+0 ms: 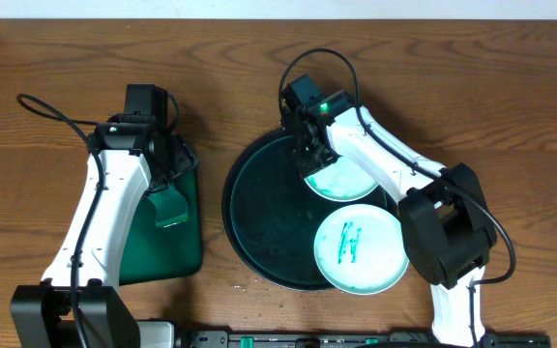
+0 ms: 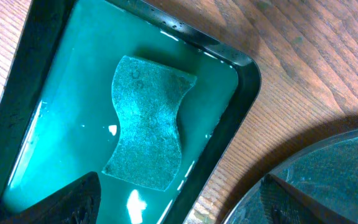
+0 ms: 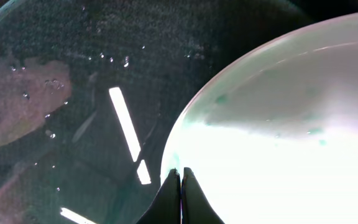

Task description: Clean dirty plates on tray and stack at the side

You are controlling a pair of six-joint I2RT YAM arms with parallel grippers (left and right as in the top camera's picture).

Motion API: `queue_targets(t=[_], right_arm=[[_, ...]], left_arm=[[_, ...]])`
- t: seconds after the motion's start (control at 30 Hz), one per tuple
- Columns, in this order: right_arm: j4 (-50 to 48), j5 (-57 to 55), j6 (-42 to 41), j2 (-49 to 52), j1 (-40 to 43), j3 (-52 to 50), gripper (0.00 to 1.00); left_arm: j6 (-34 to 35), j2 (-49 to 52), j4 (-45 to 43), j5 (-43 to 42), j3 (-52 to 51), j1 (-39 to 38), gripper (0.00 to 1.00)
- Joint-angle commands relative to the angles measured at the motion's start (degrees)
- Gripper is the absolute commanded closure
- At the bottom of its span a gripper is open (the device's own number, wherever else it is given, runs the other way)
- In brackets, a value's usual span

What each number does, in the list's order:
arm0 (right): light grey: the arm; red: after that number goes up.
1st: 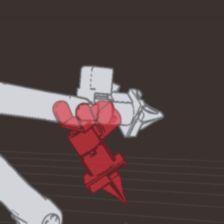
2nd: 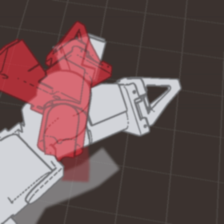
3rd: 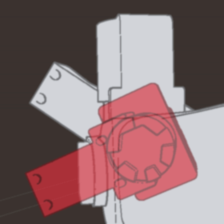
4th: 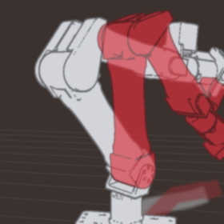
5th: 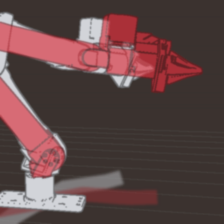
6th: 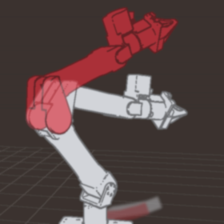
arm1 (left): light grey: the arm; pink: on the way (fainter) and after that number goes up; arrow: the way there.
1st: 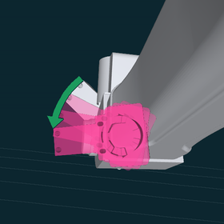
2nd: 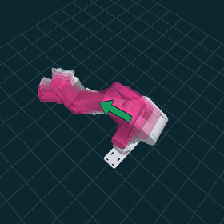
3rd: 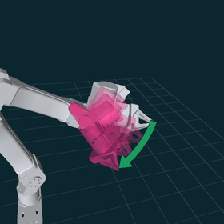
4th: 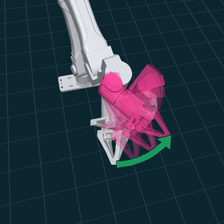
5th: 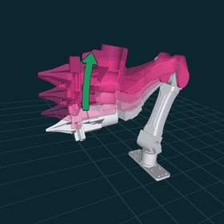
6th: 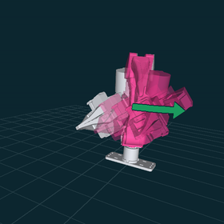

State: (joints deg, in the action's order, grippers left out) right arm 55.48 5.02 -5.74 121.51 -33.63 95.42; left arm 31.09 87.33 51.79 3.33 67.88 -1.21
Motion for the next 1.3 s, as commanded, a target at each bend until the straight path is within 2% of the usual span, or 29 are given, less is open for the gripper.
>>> queue_targets(t=[0.0, 0.07, 0.13, 0.27, 0.3, 0.5, 0.73, 0.93, 1.27], right_arm=[[0.39, -6.75, -4.17, 0.63, -0.46, 1.27, 0.99], [1.09, -11.06, -7.52, 0.63, 0.2, 1.27, 0.86], [1.33, -12.74, -8.22, 0.63, 1.18, 1.27, 0.85], [2.08, -13.33, -10.16, 0.63, 4.44, 1.27, 0.51], [2.21, -13.31, -10.16, 0.63, 5.14, 1.27, 0.48], [4.92, -11.3, -7.02, 0.63, 9.38, 3.1, 0.56], [12.52, -11.3, -1.05, 0.52, 8.63, 12.2, 0.58], [17.2, -16.74, -6.45, 0.55, 10.6, 13.75, 0.71], [17.33, -14.58, -5.95, 0.55, 15.5, 11.98, 0.7]], left_arm=[[-0.37, -0.15, -0.09, 0.07, 0.83, 0.28, 0.18], [-0.37, -0.15, -0.11, 0.07, 0.83, 0.28, 0.18], [-0.37, -0.15, -0.13, 0.04, 0.83, 0.28, 0.18], [-0.37, -0.15, -0.2, 0.04, 0.83, 0.28, 0.18], [-0.37, -0.15, -0.2, 0.04, 0.83, 0.28, 0.18], [-0.35, -0.15, -0.5, 0.04, 0.83, 0.28, 0.18], [-0.33, -0.15, -1.49, 0.0, 0.83, 0.28, 0.18], [-0.35, -0.15, -1.46, -0.44, 0.83, 0.28, 0.18], [-0.37, -0.15, -1.46, -1.05, 0.83, 0.28, 0.18]])
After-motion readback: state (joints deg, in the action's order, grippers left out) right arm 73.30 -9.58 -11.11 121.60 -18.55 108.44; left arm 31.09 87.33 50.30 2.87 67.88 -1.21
